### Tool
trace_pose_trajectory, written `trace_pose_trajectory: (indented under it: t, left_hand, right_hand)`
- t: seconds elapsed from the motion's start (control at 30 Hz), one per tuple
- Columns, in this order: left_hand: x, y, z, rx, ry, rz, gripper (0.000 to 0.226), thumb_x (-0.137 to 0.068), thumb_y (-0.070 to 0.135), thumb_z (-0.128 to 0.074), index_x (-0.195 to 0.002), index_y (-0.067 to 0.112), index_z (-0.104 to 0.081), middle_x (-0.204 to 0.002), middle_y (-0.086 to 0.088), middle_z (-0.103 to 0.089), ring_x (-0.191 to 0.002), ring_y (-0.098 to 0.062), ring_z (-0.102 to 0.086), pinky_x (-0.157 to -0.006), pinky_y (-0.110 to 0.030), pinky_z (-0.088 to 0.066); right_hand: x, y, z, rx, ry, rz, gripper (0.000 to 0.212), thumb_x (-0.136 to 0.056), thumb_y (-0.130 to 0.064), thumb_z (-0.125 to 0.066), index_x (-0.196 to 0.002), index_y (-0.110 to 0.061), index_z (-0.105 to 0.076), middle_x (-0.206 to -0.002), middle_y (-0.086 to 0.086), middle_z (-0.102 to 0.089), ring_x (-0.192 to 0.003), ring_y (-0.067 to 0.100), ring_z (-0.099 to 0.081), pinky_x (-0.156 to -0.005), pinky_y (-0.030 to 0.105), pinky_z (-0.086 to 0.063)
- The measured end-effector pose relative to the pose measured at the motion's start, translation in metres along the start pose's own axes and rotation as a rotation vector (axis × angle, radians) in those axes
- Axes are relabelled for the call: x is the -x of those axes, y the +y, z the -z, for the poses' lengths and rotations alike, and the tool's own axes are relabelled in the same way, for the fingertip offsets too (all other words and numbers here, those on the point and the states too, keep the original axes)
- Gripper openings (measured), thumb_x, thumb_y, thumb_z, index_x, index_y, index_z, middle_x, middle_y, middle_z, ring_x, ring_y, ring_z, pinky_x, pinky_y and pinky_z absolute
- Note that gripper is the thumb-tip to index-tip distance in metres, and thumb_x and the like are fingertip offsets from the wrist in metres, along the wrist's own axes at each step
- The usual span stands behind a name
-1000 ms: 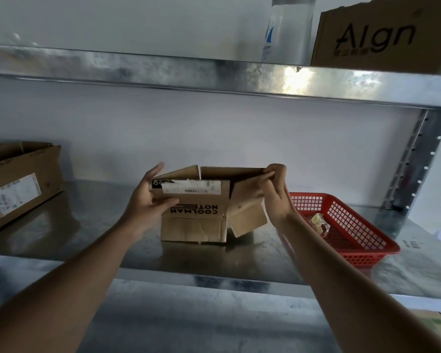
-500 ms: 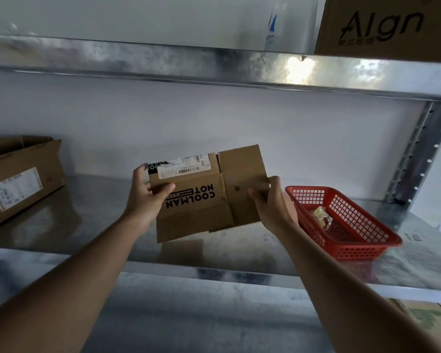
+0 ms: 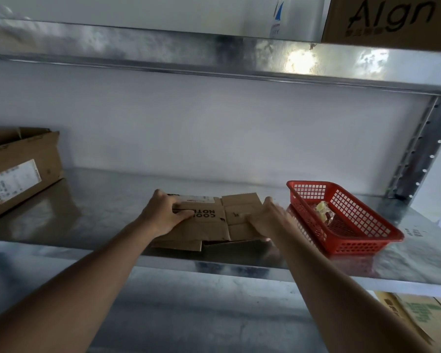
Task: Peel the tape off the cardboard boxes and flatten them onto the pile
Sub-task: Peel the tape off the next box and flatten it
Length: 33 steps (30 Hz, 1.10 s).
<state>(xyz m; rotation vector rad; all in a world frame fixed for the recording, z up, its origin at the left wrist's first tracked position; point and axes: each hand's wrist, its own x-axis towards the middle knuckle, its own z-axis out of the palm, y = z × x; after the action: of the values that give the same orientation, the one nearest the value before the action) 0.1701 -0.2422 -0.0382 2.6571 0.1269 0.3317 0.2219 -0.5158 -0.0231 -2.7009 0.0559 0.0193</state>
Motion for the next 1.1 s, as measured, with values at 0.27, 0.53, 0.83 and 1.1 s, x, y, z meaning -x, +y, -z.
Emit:
trace_pose_trajectory:
  t: [0.27,0.53,0.83,1.1]
  left_hand:
    - [0.0,0.006,-0.017,-0.264,-0.164,-0.095,0.059,-0.099,0.071,-0.043,-0.148,0.04,-0.052,-0.154,0.001,-0.047,-0.14,-0.03,-0.038,-0.111,-0.049,-0.033]
    - [0.006,0.004,-0.028,-0.22,-0.403,-0.23,0.083,-0.095,0.081,-0.024,-0.165,0.038,-0.016,-0.174,0.01,-0.002,-0.159,-0.018,-0.005,-0.127,-0.042,-0.016]
    - [0.001,-0.008,-0.036,-0.331,-0.478,-0.187,0.1,-0.083,0.089,-0.005,-0.164,0.032,0.013,-0.17,0.008,0.024,-0.156,-0.013,0.021,-0.123,-0.036,0.008]
    - [0.005,-0.034,-0.008,-0.342,-0.497,0.001,0.104,-0.081,0.09,-0.012,-0.164,0.033,0.013,-0.171,-0.013,0.021,-0.157,-0.033,0.018,-0.126,-0.048,0.003]
  right_hand:
    - [0.011,-0.012,-0.015,0.304,0.012,0.292,0.061,-0.098,-0.016,-0.062,-0.152,-0.023,-0.036,-0.156,0.017,-0.027,-0.142,0.042,-0.034,-0.115,0.053,-0.036]
    - [0.005,-0.004,-0.047,0.354,-0.159,0.539,0.07,-0.095,-0.08,-0.006,-0.159,-0.052,-0.004,-0.174,0.005,0.003,-0.159,0.034,0.007,-0.126,0.052,-0.002]
    - [-0.002,0.01,-0.052,0.346,-0.18,0.497,0.083,-0.089,-0.08,0.005,-0.162,-0.04,0.012,-0.173,0.006,0.007,-0.158,0.026,0.015,-0.128,0.052,0.004]
    - [0.003,0.024,-0.04,0.369,-0.158,0.343,0.089,-0.081,-0.088,0.003,-0.161,-0.048,0.007,-0.17,0.02,0.012,-0.155,0.039,0.02,-0.125,0.059,0.005]
